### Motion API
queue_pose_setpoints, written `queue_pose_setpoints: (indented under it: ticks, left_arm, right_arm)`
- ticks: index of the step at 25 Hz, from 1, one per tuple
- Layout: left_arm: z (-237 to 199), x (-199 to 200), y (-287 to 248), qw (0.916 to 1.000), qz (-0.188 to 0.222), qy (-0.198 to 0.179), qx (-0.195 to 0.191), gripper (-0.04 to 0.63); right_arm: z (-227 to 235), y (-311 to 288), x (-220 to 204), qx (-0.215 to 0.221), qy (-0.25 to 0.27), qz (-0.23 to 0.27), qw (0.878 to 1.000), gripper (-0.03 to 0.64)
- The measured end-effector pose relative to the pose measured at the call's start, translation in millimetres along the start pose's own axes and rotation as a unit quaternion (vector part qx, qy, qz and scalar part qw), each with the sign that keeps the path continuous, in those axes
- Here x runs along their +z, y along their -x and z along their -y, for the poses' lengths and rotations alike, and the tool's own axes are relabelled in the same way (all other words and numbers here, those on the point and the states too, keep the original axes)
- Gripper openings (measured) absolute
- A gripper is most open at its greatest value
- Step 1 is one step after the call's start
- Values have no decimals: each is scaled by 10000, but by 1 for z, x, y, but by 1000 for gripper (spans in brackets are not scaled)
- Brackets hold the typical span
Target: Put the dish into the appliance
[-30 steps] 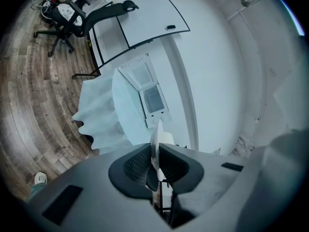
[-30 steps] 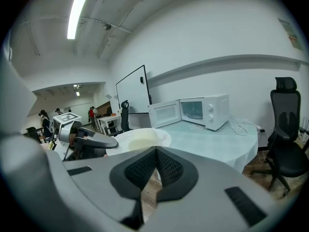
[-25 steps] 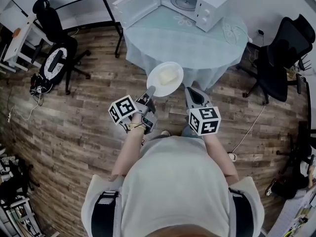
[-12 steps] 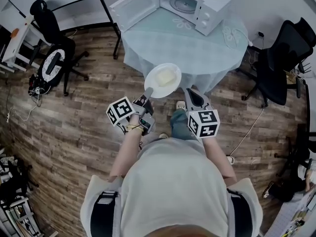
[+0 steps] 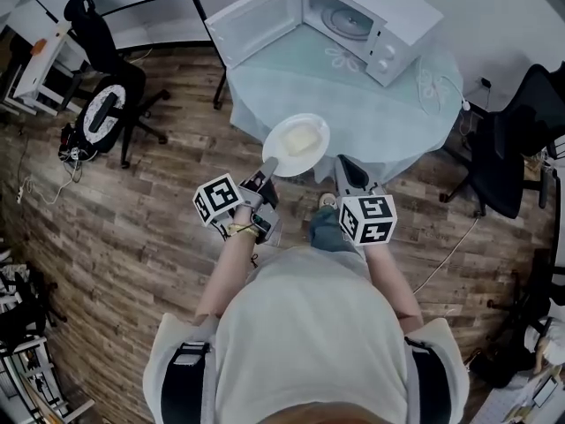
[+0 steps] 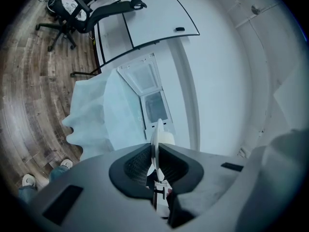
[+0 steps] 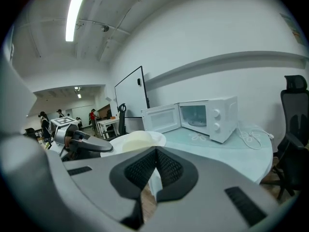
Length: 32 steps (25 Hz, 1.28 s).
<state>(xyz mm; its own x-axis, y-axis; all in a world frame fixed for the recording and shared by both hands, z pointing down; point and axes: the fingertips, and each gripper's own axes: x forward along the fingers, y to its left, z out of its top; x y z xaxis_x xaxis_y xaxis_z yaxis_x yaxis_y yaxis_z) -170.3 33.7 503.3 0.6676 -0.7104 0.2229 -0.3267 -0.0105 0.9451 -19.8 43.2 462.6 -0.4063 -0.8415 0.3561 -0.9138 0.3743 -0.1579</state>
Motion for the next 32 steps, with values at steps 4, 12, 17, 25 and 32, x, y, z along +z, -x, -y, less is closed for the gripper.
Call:
queue_pose_setpoints:
  ticks: [4, 12, 17, 25, 32]
  left_arm:
    - [4, 17, -25, 10000, 8, -54, 34, 44]
    - [13, 48, -84, 9999, 122, 45, 95, 44]
    - [17, 63, -120, 9995, 237, 125, 150, 44]
    - [17, 83, -176, 9982, 482, 258, 246, 44]
    - [17, 100, -222, 9966, 698, 373, 214, 44]
  right_arm:
    - [15, -26, 16, 98, -21, 19, 9999, 5]
    - [53, -74, 49, 357, 61, -74, 9993, 5]
    - [81, -97, 64, 509, 151, -117, 9985, 5]
    - [133, -133, 74, 666, 150, -233, 9974, 5]
    - [163, -158, 75, 868, 184, -337, 9955, 5]
